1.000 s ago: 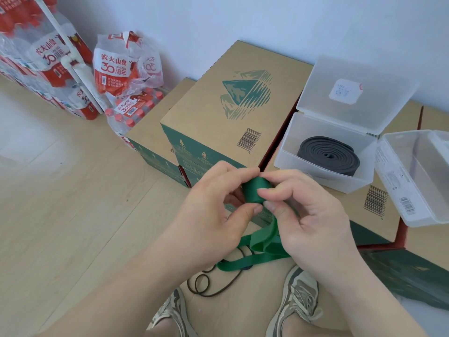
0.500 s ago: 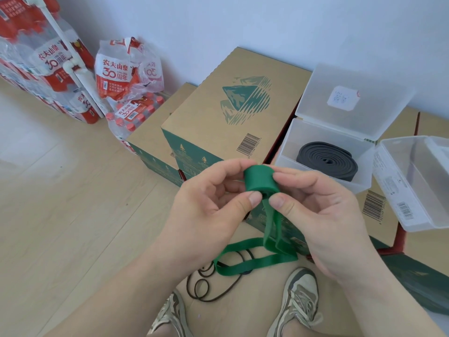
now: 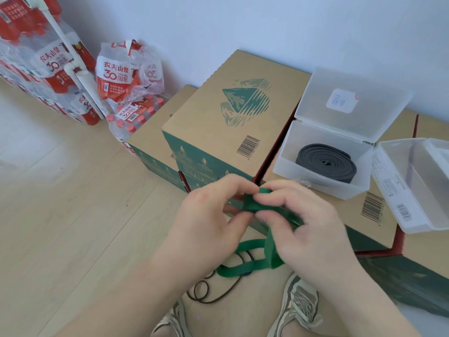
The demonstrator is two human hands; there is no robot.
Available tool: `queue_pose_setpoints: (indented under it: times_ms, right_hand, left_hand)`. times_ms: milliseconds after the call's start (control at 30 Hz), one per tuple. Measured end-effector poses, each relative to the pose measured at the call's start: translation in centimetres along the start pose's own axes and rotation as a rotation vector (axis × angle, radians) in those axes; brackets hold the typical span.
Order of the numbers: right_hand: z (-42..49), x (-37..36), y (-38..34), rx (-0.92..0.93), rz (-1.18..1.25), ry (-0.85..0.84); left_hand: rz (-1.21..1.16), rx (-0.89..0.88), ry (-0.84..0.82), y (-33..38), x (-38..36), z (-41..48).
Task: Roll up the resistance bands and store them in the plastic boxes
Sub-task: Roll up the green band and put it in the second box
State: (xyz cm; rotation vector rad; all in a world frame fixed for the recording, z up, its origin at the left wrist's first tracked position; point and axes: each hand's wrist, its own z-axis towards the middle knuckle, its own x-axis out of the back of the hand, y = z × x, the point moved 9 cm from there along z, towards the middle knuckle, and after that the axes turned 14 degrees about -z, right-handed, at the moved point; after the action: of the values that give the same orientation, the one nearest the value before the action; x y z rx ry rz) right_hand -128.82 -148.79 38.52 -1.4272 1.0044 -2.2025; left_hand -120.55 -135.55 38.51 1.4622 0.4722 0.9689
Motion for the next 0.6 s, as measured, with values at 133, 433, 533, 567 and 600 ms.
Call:
queue_pose_setpoints:
  times_ms: [133,433,533,567,600]
  right_hand:
    - [0.4,0.6,2.1,-0.311,0.5,0.027]
    - [0.4,0.4,1.4,-0.308,0.695,0.006]
    - [0.0,0.4,0.7,-0.228,0.549,0.023]
    - [-0.1,0.4,0.7,-0.205,0.471,0.035]
    - [-0.2,0.4,0.7,-0.185,0.395,0.04]
  left_hand:
    - [-0.423,0.219,0.064,-1.6,0.4,0.3]
    - [-0.784,0.266,0.076,-1.2,0.2,0.3]
    - [-0.725,0.269,0.089,-1.3,0.3,0.4]
    - [-0.672,0.267,0.09,-1.4,0.4,0.4]
    - [-0.588,0.249,0.084,-1.3,0.5,0.4]
